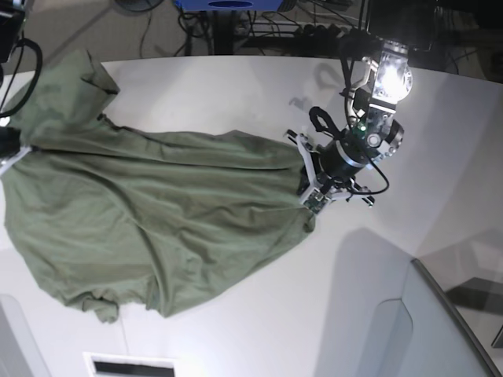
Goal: Layout the t-shirt on the table in an organized manner, then fold the t-shirt properly
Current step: 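Release the shirt and move the right gripper over the shirt's middle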
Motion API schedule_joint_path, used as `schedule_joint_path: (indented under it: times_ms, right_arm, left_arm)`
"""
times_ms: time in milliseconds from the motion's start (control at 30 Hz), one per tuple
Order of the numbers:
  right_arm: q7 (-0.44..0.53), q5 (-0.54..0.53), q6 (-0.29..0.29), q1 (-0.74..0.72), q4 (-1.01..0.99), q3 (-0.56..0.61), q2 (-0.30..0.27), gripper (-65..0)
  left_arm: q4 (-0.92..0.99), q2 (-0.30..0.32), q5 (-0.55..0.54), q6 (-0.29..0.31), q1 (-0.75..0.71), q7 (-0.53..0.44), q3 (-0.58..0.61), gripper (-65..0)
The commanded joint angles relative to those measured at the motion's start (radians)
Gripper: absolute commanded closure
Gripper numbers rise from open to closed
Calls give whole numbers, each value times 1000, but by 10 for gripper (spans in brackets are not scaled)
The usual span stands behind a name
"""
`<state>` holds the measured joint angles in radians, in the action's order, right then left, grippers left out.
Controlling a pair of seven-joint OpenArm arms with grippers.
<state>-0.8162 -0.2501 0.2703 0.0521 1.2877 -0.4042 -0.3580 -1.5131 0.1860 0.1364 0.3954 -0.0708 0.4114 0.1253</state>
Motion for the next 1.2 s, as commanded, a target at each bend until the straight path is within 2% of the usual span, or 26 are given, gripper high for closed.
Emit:
schedule_joint_path:
  times_ms: [0, 100, 200, 333, 433, 500, 567, 667, 733, 800, 867, 933, 967, 1000, 1067, 1167]
  right_arm:
    - [11, -15, 10, 12, 79, -6, 1, -2]
    - [13, -15, 10, 79, 206, -6, 49, -2]
    - [13, -12, 10, 91, 218, -6, 90, -2]
    - [11, -10, 10, 98, 226, -6, 127, -3]
    - [13, -10, 10, 119, 228, -6, 130, -5]
    - [13, -10, 10, 133, 228, -8, 130, -6]
    - [13, -13, 10, 153, 228, -60, 136, -6]
    - [13, -15, 13, 160, 229, -124, 158, -6]
    - [10, -15, 14, 187, 257, -126, 161, -6]
    - [7, -15, 14, 225, 321, -74, 165, -6]
    - [13, -15, 14, 288, 410, 34, 176, -6]
    - [30, -8, 14, 337, 487, 127, 178, -6]
    - [50, -7, 11, 358, 522, 179, 178, -6]
    - [77, -2, 10, 377, 551, 238, 178, -6]
    - [125, 62, 7, 388, 580, 348, 175, -6]
    - [146, 240, 7, 360, 582, 502, 181, -8]
  left_arm:
    - [-60, -4, -10, -2, 4, -26, 0, 0]
    - [-128, -21, -11, -2, -25, -26, 4, 0]
    - [-179, -118, -62, -2, -19, -13, 6, 0]
    - [-175, -187, -94, 1, 47, 152, 21, 0]
    - [-149, -196, -96, 1, 82, 225, 27, 0]
    - [-152, -191, -94, 1, 76, 231, 23, 0]
    - [-148, -174, -94, 0, 72, 234, 17, -3]
    - [-132, -139, -99, 0, 52, 234, 15, -145]
    - [-128, -115, -100, 0, 45, 234, 15, -209]
    - [-128, -87, -100, 0, 42, 231, 15, -230]
    - [-136, -50, -100, 0, 29, 229, 9, -201]
    - [-139, -19, -102, 0, 6, 226, -45, -102]
    - [-136, -18, -102, 0, -7, 226, -98, -21]
    - [-128, -18, -102, 0, -19, 226, -161, 0]
    - [-113, -18, -102, 1, -47, 225, -298, 0]
    - [-90, -6, -102, 3, -79, 225, -459, 0]
